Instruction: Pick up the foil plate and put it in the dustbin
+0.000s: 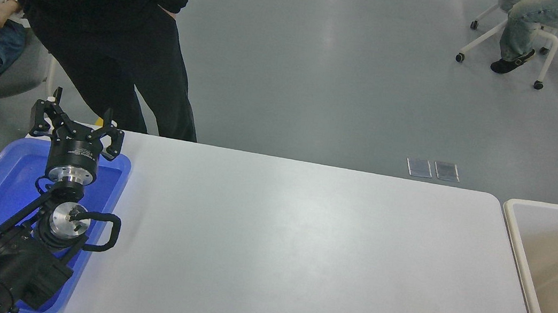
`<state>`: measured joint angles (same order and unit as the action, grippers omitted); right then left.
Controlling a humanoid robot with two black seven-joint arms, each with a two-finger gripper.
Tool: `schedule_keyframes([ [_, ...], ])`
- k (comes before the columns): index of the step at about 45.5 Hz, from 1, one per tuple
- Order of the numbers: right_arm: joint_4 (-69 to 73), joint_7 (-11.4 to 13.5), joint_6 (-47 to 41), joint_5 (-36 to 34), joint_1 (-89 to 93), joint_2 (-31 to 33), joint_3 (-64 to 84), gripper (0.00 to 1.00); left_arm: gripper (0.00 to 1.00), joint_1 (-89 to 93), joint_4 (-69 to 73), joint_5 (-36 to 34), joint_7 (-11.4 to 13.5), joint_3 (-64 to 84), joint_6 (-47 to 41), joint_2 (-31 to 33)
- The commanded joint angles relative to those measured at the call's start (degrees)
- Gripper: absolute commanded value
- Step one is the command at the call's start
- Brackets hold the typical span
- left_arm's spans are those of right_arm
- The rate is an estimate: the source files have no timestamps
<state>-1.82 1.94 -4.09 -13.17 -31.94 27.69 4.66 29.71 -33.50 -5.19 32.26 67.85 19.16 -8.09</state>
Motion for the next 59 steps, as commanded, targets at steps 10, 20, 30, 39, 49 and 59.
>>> schedule_keyframes([
  [10, 4.01, -0.09, -5.31, 5.96, -14.8, 1.58, 6.23, 1.0, 0.99, 0.0, 0.01, 0.0, 0.0, 0.0, 0.0, 0.0],
  [20, 23.94, -0.01, -4.17, 12.54, -25.27, 9.22, 9.14, 1.0, 0.99, 0.0, 0.01, 0.0, 0.0, 0.0, 0.0, 0.0],
  [30, 49.96, -0.01, -2.5, 26.16, -35.11, 23.1, 11.76, 1.0, 0.99, 0.0, 0.01, 0.0, 0.0, 0.0, 0.0, 0.0],
  [39, 60.96, 0.08, -1.62, 31.19, -46.35, 27.33, 24.14, 1.0, 0.99, 0.0, 0.01, 0.0, 0.0, 0.0, 0.0, 0.0],
  [49, 71.68, -0.01, -1.36, 31.45, -61.73, 27.33, 41.11, 1.0, 0.99, 0.0, 0.01, 0.0, 0.0, 0.0, 0.0, 0.0],
  [59, 85.57, -0.01, -1.36, 33.21, -78.52, 24.18, 54.65, 1.0, 0.99, 0.0, 0.01, 0.0, 0.0, 0.0, 0.0, 0.0],
])
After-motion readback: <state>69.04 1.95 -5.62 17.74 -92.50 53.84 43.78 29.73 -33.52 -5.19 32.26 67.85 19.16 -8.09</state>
